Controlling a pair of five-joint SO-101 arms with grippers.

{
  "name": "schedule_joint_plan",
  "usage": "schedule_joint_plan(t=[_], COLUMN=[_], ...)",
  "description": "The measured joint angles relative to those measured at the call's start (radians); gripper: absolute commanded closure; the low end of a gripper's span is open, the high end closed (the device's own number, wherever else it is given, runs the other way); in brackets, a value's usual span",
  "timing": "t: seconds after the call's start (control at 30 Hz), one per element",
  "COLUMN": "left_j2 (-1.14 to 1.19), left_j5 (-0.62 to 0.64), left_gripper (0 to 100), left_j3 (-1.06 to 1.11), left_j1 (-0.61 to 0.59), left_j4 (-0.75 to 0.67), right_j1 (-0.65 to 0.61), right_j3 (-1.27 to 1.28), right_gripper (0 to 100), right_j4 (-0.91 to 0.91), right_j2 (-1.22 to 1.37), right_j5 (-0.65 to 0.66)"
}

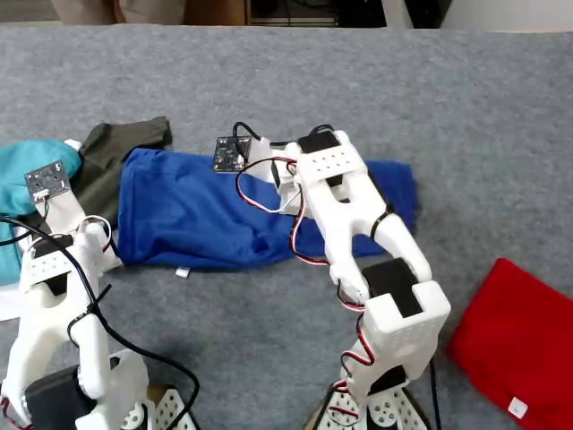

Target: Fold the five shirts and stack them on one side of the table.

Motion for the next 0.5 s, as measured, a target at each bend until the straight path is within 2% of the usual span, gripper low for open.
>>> schedule_joint_plan(t=[0.2,0.33,0.5], left_j2=[0.0,0.0,0.0], left_j5=[0.0,0.0,0.0], left_gripper=[98,98,98], left_j3=[0.0,0.0,0.0], left_j1=[0.0,0.0,0.0], left_j4=[0.0,0.0,0.0], right_j1=[0.052,0.121,0.187], right_j3=[-0.04,-0.04,0.055], right_gripper=[99.0,99.0,99.0], right_j4=[0.126,0.222,0.218], right_j2=[-0.068,-0.178,-0.269], right_j5=[0.002,0.051,0.089])
